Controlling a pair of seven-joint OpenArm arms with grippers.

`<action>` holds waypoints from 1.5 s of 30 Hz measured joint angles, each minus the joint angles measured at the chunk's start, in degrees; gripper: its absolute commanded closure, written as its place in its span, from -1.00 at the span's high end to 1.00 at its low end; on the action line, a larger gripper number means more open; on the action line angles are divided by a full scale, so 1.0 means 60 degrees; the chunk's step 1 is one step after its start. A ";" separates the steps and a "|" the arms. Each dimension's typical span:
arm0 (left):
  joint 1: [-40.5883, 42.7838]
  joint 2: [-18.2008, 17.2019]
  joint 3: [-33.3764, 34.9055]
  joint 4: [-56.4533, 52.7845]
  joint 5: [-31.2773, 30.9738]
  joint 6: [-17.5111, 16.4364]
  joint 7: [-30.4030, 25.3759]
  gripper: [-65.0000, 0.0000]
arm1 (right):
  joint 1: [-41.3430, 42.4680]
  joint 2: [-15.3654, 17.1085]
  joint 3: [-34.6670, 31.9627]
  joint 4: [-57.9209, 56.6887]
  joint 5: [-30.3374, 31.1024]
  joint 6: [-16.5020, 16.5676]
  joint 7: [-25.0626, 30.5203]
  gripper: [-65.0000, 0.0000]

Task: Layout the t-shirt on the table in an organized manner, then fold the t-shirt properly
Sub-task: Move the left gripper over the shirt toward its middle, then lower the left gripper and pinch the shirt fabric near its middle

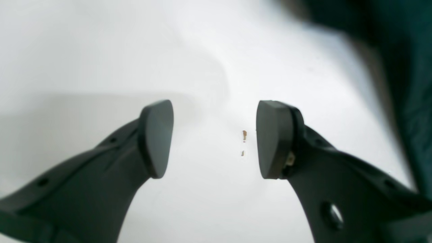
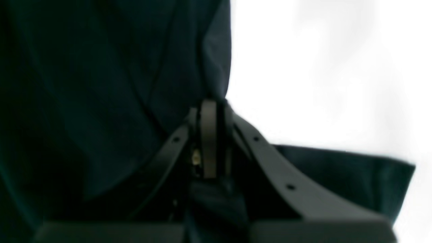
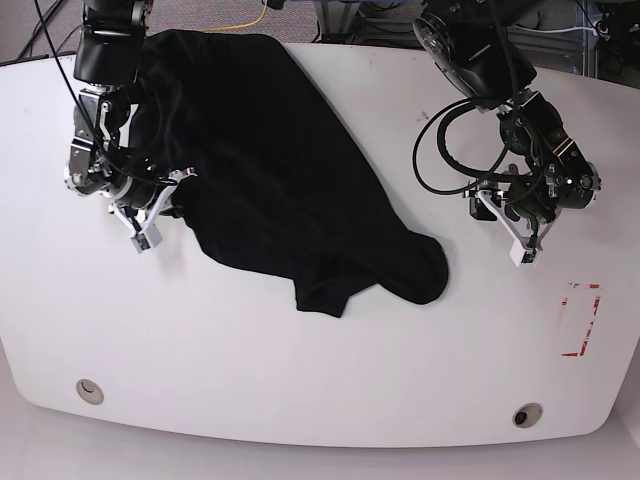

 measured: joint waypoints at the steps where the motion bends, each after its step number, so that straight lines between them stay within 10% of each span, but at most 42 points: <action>1: -0.0004 -0.0007 0.0069 0.0000 0.0007 0.0000 0.0000 0.11 | -0.0073 0.0011 0.0200 0.0000 -0.0004 0.0007 -0.0011 -0.96; 10: 0.0047 -0.0004 0.0943 -0.0007 -0.0040 0.0000 -0.0004 0.11 | -0.0189 0.0007 0.0841 0.0000 -0.0073 -0.0004 -0.0015 -0.80; 20: 0.0076 0.0175 0.1869 -0.0026 -0.0033 0.0000 -0.0007 0.12 | -0.0091 -0.0066 0.0845 0.1428 -0.0073 0.0000 -0.0069 0.97; 45: 0.0018 0.0204 0.4794 -0.2896 -0.3945 0.0004 -0.1530 0.12 | 0.0062 -0.0117 0.0146 0.2189 -0.0066 0.0018 -0.0076 1.00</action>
